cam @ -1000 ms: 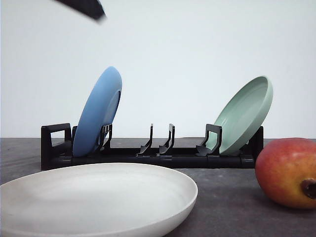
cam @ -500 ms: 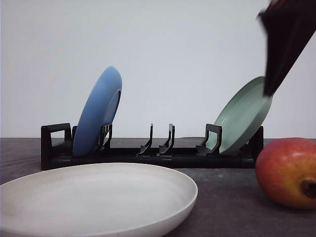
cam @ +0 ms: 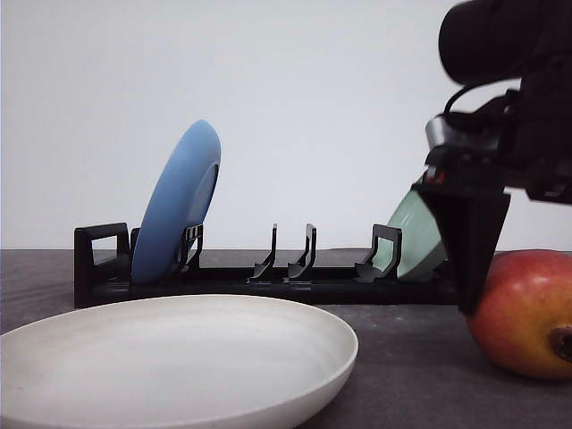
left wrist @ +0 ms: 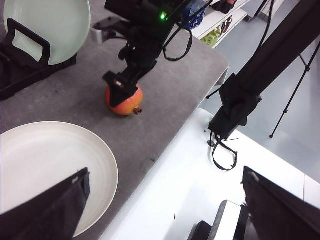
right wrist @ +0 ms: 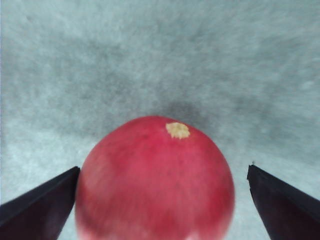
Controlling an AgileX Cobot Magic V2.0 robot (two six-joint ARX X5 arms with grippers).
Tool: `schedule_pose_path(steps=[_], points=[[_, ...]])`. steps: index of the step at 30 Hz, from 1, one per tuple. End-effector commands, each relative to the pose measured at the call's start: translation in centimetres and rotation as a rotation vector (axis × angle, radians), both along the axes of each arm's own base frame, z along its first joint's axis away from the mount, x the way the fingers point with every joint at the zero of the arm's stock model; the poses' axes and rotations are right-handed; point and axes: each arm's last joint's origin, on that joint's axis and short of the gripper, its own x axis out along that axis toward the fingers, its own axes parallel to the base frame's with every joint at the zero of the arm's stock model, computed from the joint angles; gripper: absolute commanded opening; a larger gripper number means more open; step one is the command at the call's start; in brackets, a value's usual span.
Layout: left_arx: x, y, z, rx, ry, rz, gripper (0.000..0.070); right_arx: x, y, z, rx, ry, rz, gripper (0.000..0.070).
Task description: Place pomegranate in white plate
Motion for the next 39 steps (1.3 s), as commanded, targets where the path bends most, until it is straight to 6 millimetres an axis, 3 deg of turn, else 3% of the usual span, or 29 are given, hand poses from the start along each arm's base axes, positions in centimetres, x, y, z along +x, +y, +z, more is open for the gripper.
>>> schedule_pose_path(steps=[1, 3, 6, 8, 15, 20, 29, 33, 39], points=[[-0.1, 0.1, 0.6, -0.028, 0.0, -0.01, 0.0593, 0.4, 0.4, -0.3, -0.011, 0.006, 0.003, 0.07], [-0.1, 0.1, 0.6, -0.027, 0.0, -0.01, 0.0593, 0.5, 0.5, -0.6, -0.017, 0.021, 0.006, 0.0686], [-0.1, 0.1, 0.6, -0.027, -0.001, -0.01, 0.0593, 0.5, 0.6, -0.8, 0.01, 0.046, 0.015, 0.0526], [-0.1, 0.1, 0.6, -0.027, -0.002, -0.011, 0.0593, 0.5, 0.7, -0.9, 0.033, 0.059, 0.019, 0.0469], [-0.1, 0.1, 0.6, -0.027, -0.004, -0.011, 0.0593, 1.3, 1.7, 0.6, 0.084, 0.049, 0.059, 0.0462], [-0.1, 0.1, 0.6, -0.027, -0.004, -0.011, 0.0593, 2.1, 5.4, 2.3, 0.07, 0.073, 0.164, 0.0462], [-0.1, 0.1, 0.6, -0.025, -0.011, -0.013, 0.0593, 1.1, 15.0, 3.1, 0.083, 0.082, 0.409, 0.0462], [-0.1, 0.1, 0.6, -0.026, -0.01, -0.013, 0.0593, 0.2, 17.8, 2.2, 0.08, 0.081, 0.477, 0.0462], [-0.1, 0.1, 0.6, -0.027, -0.01, -0.013, 0.0593, -0.3, 19.8, -0.2, 0.05, 0.072, 0.51, 0.0462]])
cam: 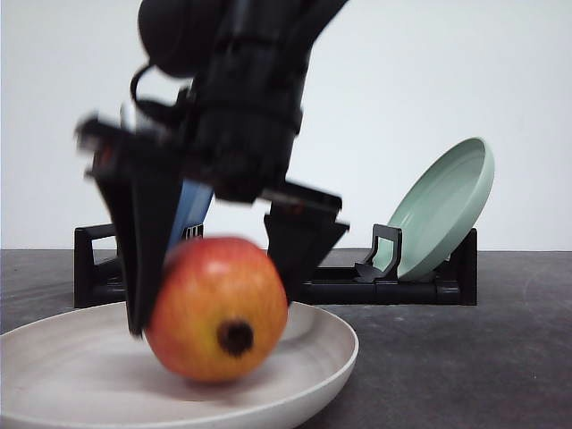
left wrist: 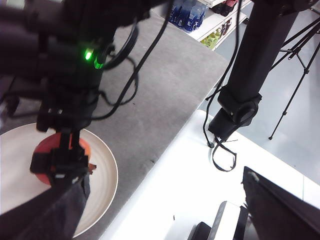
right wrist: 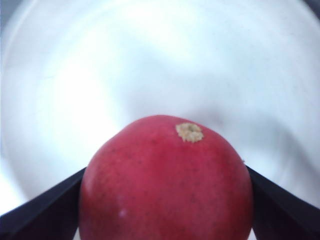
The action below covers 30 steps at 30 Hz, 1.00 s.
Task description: Place pomegranate in white plate
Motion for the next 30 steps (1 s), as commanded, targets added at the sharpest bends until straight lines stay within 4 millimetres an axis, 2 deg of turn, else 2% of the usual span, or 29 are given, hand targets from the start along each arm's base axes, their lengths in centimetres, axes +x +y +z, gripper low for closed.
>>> schedule_pose_path(steps=[1, 8, 10, 15, 20, 25, 30], points=[[-0.1, 0.1, 0.6, -0.023, -0.012, -0.015, 0.0593, -0.1, 0.9, -0.4, 0.004, -0.01, 0.017, 0.0462], [-0.1, 0.1, 0.6, -0.023, -0.012, -0.015, 0.0593, -0.1, 1.3, -0.9, 0.009, -0.014, 0.026, 0.047], [-0.1, 0.0, 0.6, -0.024, -0.012, -0.015, 0.0593, -0.1, 1.3, -0.9, 0.009, -0.013, 0.026, 0.0505], [-0.1, 0.1, 0.6, -0.024, -0.013, -0.012, 0.0593, -0.1, 1.3, -0.9, 0.012, -0.019, 0.043, 0.0647], [-0.1, 0.1, 0.6, -0.024, -0.014, -0.009, 0.0593, -0.2, 1.3, -0.7, 0.021, -0.021, 0.062, 0.0681], [0.0, 0.1, 0.6, -0.023, -0.016, -0.005, 0.0593, -0.3, 0.6, 1.4, 0.063, -0.055, 0.071, 0.07], [0.1, 0.1, 0.6, -0.017, -0.03, 0.03, 0.0593, -0.8, -1.6, 6.3, 0.131, -0.139, 0.046, 0.07]])
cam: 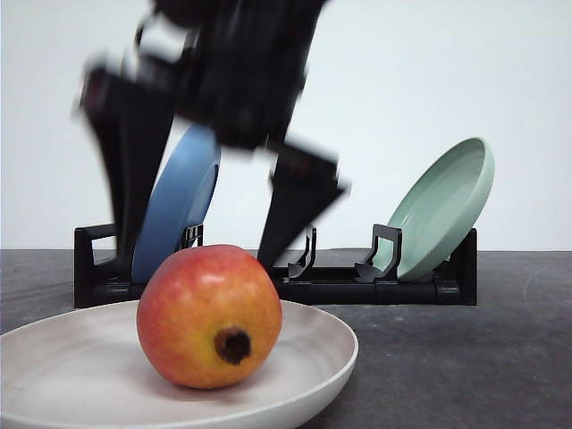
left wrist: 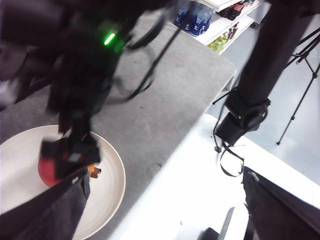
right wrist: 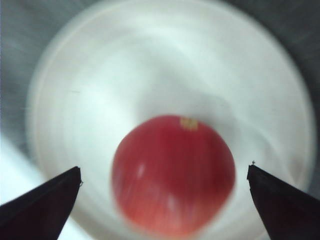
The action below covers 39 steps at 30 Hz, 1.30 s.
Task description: Place pomegranate in white plate
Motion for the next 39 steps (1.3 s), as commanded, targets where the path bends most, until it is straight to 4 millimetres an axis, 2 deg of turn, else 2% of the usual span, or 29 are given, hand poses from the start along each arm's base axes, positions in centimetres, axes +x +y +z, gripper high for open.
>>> schedule_pose_path(steps=[1, 5, 9, 12, 14, 18, 25, 30, 36, 37, 38, 39], points=[[-0.1, 0.1, 0.5, -0.018, -0.015, -0.005, 0.0593, -0.5, -0.8, 2.5, 0.024, -0.057, 0.01, 0.07], [0.0, 0.1, 0.6, -0.018, -0.02, 0.006, 0.0593, -2.0, -4.5, 7.1, 0.028, -0.147, -0.017, 0.07], [0.0, 0.1, 0.6, -0.018, -0.026, 0.021, 0.0593, -4.7, -8.9, 11.4, 0.045, -0.262, -0.065, 0.07], [0.1, 0.1, 0.6, -0.018, -0.034, 0.041, 0.0593, -7.0, -12.2, 13.7, 0.103, -0.348, -0.09, 0.0699], [0.2, 0.1, 0.6, -0.018, -0.044, 0.065, 0.0593, -8.6, -14.3, 14.3, 0.152, -0.395, -0.103, 0.0699], [0.3, 0.2, 0.7, -0.03, -0.066, 0.118, 0.0593, -11.9, -18.5, 14.1, 0.279, -0.48, -0.127, 0.0699], [0.5, 0.3, 0.9, -0.035, -0.102, 0.211, 0.0593, -16.2, -24.0, 11.2, 0.509, -0.581, -0.199, 0.0699], [0.6, 0.3, 0.9, -0.033, -0.114, 0.241, 0.0593, -18.0, -26.3, 9.4, 0.581, -0.629, -0.212, 0.0699], [0.6, 0.3, 0.9, -0.033, -0.114, 0.241, 0.059, -18.5, -27.1, 8.8, 0.605, -0.659, -0.214, 0.0698], [0.6, 0.3, 0.9, -0.033, -0.114, 0.241, 0.0565, -18.5, -27.1, 8.9, 0.602, -0.665, -0.219, 0.0686], [0.6, 0.3, 0.9, -0.033, -0.113, 0.24, 0.045, -18.5, -27.1, 8.9, 0.598, -0.669, -0.223, 0.0583], [0.6, 0.3, 0.9, -0.032, -0.112, 0.234, 0.0201, -18.5, -27.1, 8.9, 0.597, -0.669, -0.221, 0.0298]])
